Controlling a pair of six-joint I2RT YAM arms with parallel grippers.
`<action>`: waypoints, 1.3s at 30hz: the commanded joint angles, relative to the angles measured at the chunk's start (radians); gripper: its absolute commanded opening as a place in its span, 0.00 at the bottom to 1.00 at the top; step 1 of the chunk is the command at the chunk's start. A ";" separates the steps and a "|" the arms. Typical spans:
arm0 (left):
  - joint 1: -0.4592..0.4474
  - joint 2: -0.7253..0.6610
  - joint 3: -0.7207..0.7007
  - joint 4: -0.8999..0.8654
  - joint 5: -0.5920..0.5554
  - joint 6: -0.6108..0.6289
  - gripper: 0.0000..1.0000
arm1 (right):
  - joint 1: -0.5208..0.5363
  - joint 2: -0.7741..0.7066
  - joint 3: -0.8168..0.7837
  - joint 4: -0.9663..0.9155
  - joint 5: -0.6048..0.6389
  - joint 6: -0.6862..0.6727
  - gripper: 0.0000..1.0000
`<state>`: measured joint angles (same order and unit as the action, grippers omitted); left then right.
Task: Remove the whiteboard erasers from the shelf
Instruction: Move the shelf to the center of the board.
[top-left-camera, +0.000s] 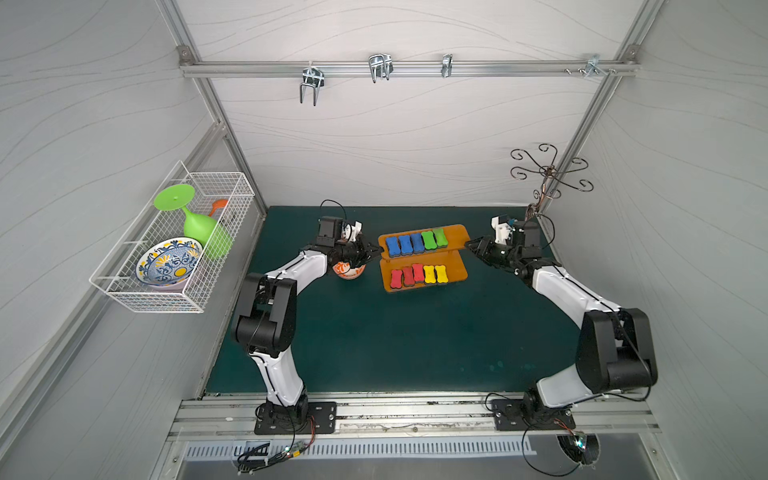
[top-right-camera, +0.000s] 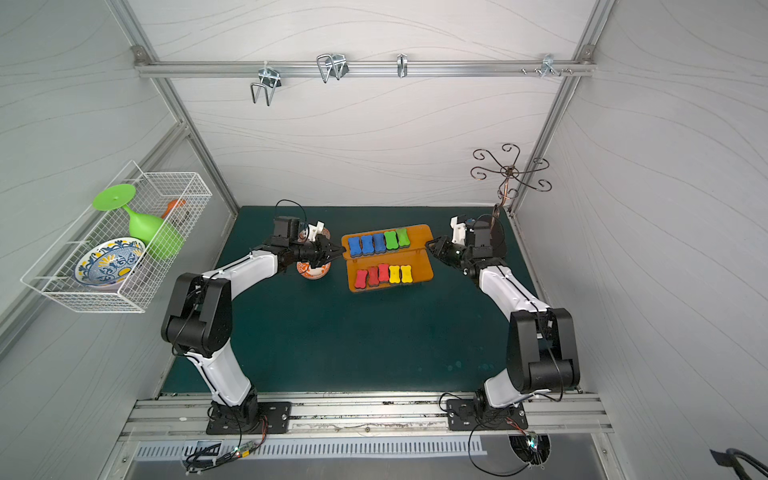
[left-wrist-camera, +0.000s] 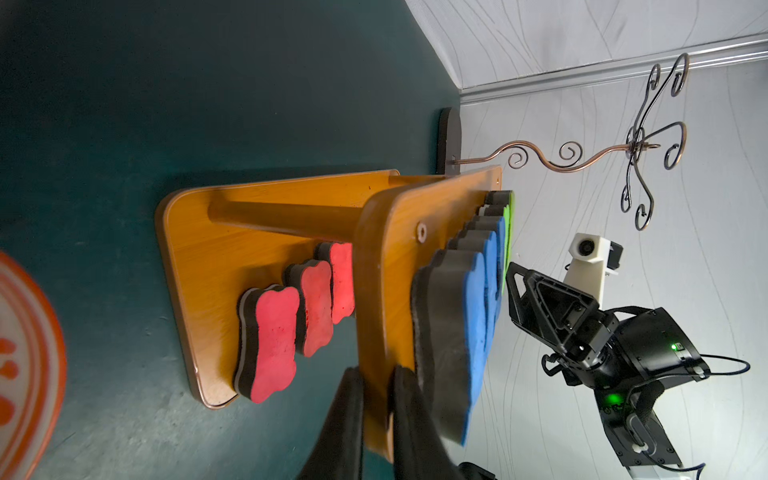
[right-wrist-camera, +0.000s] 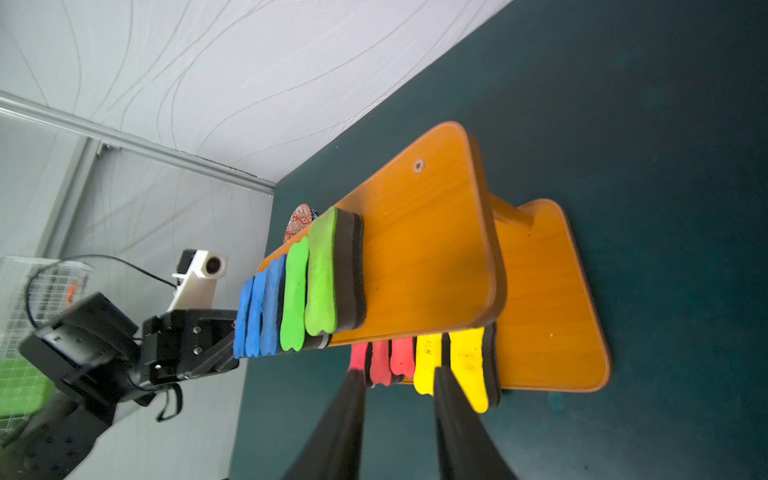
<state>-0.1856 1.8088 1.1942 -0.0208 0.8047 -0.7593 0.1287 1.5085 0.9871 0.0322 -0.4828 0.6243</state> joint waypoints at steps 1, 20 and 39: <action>0.005 -0.019 0.003 -0.012 -0.011 0.035 0.00 | -0.037 0.015 0.006 0.020 -0.019 0.014 0.50; 0.011 -0.005 0.018 -0.046 -0.017 0.071 0.00 | -0.001 0.222 0.136 0.119 -0.061 0.093 0.62; 0.017 -0.022 0.007 -0.053 -0.009 0.077 0.00 | 0.011 0.196 0.107 0.148 -0.070 0.091 0.17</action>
<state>-0.1562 1.7954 1.1942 -0.0490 0.8143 -0.7174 0.1276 1.7401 1.1118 0.1871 -0.5529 0.7555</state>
